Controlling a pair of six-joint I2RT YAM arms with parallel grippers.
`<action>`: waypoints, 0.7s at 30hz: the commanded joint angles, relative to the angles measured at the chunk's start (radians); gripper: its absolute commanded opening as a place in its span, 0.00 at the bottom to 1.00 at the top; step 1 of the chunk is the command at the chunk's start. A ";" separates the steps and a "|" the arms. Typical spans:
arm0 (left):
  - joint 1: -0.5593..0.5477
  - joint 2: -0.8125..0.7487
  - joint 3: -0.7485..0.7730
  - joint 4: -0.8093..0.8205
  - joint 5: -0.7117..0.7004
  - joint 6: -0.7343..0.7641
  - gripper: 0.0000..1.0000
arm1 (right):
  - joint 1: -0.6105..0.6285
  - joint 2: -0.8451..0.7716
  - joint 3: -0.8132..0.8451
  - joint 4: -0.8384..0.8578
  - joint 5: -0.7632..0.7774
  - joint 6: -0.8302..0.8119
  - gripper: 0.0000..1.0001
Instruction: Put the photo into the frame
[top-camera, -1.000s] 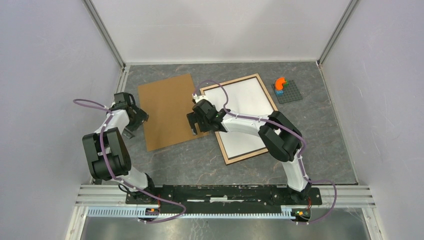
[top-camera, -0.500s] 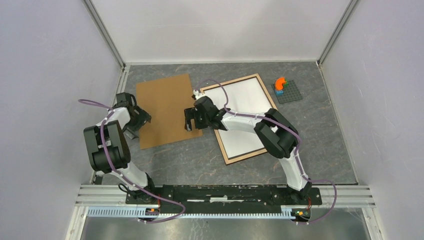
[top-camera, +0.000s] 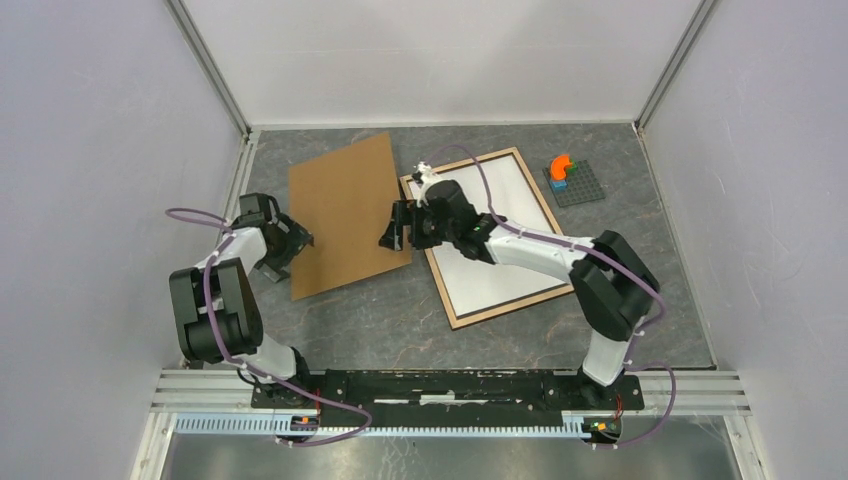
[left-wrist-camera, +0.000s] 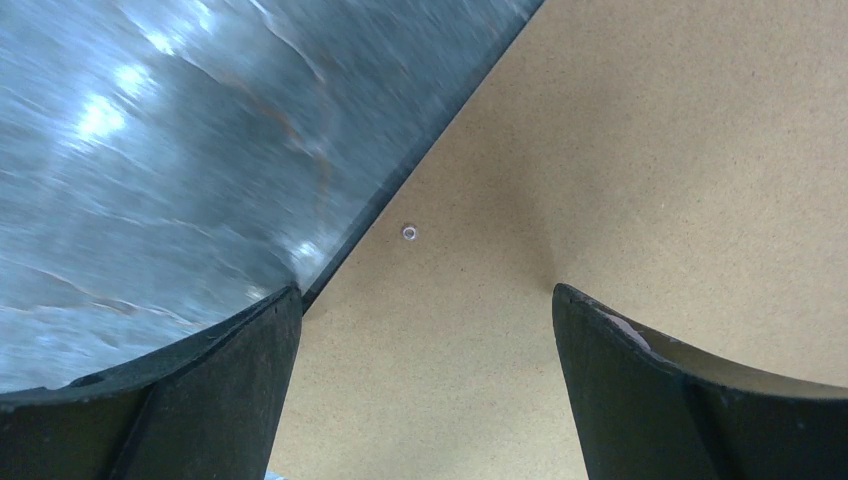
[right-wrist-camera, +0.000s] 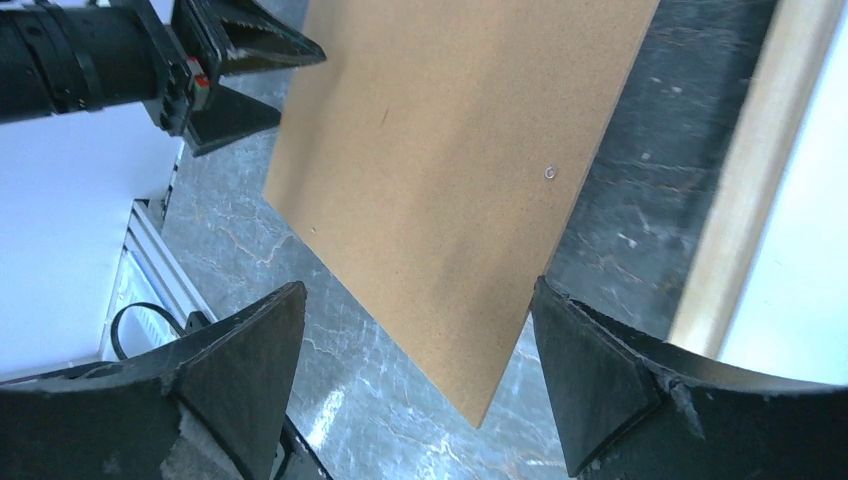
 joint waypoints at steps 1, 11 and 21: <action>-0.098 -0.018 -0.078 -0.014 0.168 -0.131 1.00 | -0.032 -0.102 -0.147 0.101 -0.062 0.029 0.88; -0.175 -0.065 -0.164 0.020 0.129 -0.209 1.00 | -0.152 -0.148 -0.305 0.097 -0.161 -0.128 0.89; -0.175 -0.061 -0.170 0.021 0.090 -0.182 1.00 | -0.265 -0.138 -0.365 0.146 -0.274 -0.181 0.91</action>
